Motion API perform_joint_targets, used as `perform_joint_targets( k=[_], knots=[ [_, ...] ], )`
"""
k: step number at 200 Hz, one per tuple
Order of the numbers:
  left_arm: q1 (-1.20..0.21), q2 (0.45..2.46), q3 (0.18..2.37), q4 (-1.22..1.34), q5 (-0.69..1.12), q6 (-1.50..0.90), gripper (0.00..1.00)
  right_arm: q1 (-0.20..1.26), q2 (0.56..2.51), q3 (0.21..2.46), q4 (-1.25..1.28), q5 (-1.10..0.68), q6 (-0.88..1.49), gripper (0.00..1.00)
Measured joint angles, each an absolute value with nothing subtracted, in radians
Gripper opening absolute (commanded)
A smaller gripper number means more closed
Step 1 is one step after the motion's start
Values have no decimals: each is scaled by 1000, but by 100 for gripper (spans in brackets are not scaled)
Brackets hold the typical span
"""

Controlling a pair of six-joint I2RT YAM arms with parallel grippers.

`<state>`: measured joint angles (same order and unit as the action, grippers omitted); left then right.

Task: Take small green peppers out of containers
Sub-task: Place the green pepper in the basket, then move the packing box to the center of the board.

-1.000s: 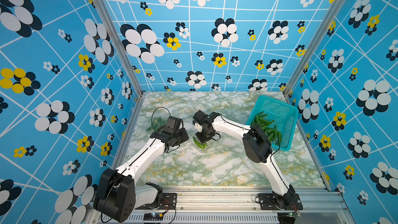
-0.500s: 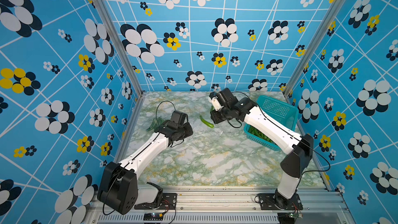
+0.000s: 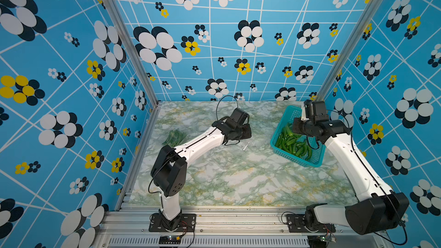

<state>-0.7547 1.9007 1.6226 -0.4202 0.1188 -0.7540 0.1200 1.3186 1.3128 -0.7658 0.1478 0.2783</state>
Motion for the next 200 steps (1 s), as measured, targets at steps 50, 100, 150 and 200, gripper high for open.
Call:
perform_joint_targets(
  k=[50, 100, 150, 200],
  knots=[
    [-854, 2111, 1840, -442, 195, -740, 36, 19, 1361, 1135, -744, 143, 297, 5],
    [-839, 2120, 1842, -449, 192, -739, 39, 19, 1466, 1121, -721, 117, 300, 45],
    [-778, 1990, 1670, -449, 153, -735, 41, 19, 1467, 1151, -722, 84, 276, 50],
    [-561, 1703, 1414, -477, 87, -707, 41, 138, 1466, 1201, -691, -64, 251, 50]
  ],
)
